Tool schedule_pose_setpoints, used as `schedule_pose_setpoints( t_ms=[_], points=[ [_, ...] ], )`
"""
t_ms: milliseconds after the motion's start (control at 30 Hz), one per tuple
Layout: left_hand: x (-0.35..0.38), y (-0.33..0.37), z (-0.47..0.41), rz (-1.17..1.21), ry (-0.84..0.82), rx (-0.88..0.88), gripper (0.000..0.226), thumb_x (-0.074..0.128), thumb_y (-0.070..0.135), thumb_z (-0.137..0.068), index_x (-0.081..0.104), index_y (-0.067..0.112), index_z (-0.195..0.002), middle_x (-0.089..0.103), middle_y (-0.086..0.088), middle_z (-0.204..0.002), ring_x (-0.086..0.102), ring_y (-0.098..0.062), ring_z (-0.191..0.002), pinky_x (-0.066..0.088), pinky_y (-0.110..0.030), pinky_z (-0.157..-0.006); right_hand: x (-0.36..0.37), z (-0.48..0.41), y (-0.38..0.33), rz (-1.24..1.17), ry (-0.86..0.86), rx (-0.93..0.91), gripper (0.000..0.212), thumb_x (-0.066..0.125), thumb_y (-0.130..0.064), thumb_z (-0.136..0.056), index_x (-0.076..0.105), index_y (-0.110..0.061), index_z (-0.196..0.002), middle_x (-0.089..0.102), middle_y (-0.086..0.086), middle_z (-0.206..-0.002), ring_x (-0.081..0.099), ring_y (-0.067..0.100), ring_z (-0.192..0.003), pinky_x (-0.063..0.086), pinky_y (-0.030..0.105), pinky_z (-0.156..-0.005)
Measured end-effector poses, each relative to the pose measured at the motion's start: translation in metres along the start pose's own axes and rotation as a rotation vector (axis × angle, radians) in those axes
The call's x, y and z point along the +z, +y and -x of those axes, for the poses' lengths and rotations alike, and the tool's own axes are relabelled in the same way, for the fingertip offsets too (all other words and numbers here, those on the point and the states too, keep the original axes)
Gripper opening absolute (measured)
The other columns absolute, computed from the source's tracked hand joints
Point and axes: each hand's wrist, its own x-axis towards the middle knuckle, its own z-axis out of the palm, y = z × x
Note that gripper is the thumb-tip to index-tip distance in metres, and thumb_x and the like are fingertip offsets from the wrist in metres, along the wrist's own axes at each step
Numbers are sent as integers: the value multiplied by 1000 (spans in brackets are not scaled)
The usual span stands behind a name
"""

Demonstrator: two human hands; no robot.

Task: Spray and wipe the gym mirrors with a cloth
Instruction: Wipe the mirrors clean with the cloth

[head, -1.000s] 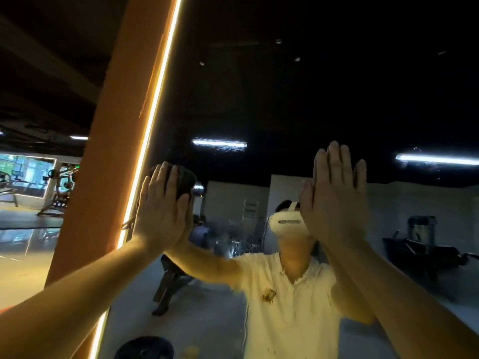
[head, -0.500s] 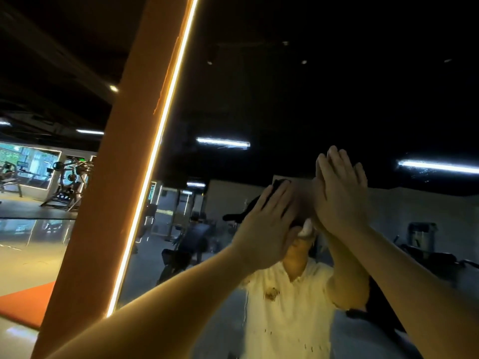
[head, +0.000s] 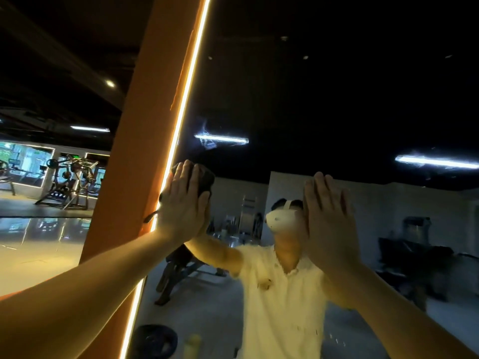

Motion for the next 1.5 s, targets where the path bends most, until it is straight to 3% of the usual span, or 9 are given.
schedule_pose_setpoints(
  t_ms=[333,533,700,767,867,933,1000,1333,1500],
  points=[
    [1,32,-129,-3,57,-57,65,23,44,-109,30,6,-162,27,-20,-169,19,-36,-159,9,-50,-131,1,0,-4,25,-18,12,70,24,-45,-105,24,-4,-161,15,20,-170,9,34,-159,21,61,-124],
    [14,139,-37,3,-149,476,66,23,46,-112,10,12,-167,4,-13,-175,-4,-27,-162,-9,-44,-130,-11,-1,-1,-97,31,4,64,23,-37,-104,39,-3,-155,31,18,-165,24,33,-155,23,56,-124],
    [19,131,-24,-59,-200,620,66,23,49,-113,11,13,-166,6,-12,-175,-1,-25,-162,-5,-43,-131,-28,5,17,-172,-13,-31,69,24,-33,-96,40,2,-153,34,20,-163,33,35,-151,30,55,-121],
    [14,108,-32,-61,-192,531,66,25,49,-111,15,13,-166,12,-14,-174,4,-26,-162,0,-45,-132,-31,12,30,-121,-16,-67,69,26,-32,-94,41,3,-152,34,21,-163,37,37,-149,36,58,-118],
    [7,82,-38,-38,-108,132,69,19,48,-110,19,7,-165,18,-19,-172,10,-31,-161,6,-49,-132,-34,23,51,-53,-10,-50,67,35,-30,-94,42,5,-151,35,22,-162,37,38,-148,34,56,-119],
    [4,89,-39,13,-94,-147,72,16,48,-108,16,6,-165,15,-19,-172,7,-31,-161,3,-48,-132,-33,31,63,-106,8,-1,63,52,-21,-95,42,5,-151,34,23,-162,35,39,-149,33,57,-120],
    [6,117,-35,54,-101,-226,72,16,48,-108,12,6,-166,11,-18,-174,3,-31,-162,0,-48,-131,-31,40,73,-209,4,31,69,68,-8,-90,40,3,-152,33,22,-163,33,39,-150,35,58,-119],
    [35,267,67,-5,-239,375,63,17,44,-113,11,11,-167,7,-15,-175,-2,-29,-163,3,-50,-132,-32,47,80,-596,-8,108,67,45,1,-98,25,-7,-161,22,11,-169,19,26,-157,17,37,-126],
    [29,241,65,-83,-284,457,64,21,45,-114,9,13,-167,7,-13,-175,-1,-27,-163,10,-51,-131,-27,59,71,-414,32,-15,70,68,-3,-86,42,4,-150,42,25,-157,42,40,-145,31,53,-120]
  ],
)
